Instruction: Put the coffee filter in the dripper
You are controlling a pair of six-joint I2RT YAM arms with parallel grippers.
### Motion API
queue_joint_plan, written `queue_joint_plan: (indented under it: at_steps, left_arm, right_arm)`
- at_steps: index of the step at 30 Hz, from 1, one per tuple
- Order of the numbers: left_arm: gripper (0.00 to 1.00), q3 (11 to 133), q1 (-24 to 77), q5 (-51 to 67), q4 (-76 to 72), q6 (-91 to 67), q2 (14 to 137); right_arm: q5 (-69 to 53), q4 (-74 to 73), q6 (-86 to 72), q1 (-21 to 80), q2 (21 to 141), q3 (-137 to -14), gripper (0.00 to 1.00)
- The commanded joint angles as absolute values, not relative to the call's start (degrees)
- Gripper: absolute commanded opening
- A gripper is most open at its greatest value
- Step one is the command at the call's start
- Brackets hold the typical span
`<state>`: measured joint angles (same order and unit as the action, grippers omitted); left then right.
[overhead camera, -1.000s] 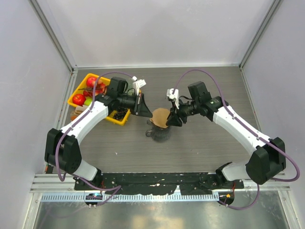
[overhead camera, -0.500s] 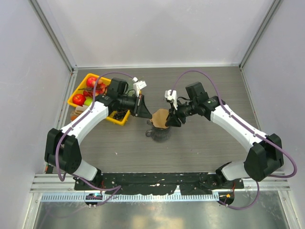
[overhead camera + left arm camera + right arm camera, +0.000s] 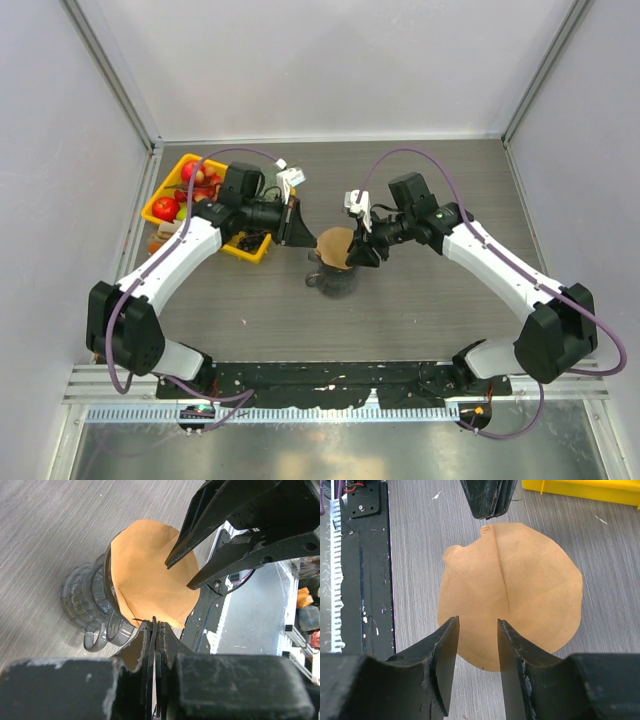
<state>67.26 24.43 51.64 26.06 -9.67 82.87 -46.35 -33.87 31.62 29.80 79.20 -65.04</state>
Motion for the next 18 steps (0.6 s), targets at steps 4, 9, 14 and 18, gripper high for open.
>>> queue_joint_plan:
  at_steps: [4,9,14,18]
  left_arm:
    - [0.03,69.7,25.1,50.5,26.5,-5.6,78.1]
    - [0.05,70.0,25.1,49.0,26.7,-3.7,75.9]
    - [0.11,71.4,25.0,41.3,28.4,1.2,72.1]
    - [0.14,72.9,23.5,34.9,28.3,6.1,67.9]
  right_arm:
    - [-46.5,-32.3,33.7,31.2,75.4,-67.9,0.47]
    - [-46.5,-31.7,33.0,31.3,74.1,-69.4,0.54]
    - [-44.7,-27.3,30.4,31.2,72.1,-70.9,0.55]
    - [-42.8,-23.4,26.1,29.8,71.4,-73.2,0.55]
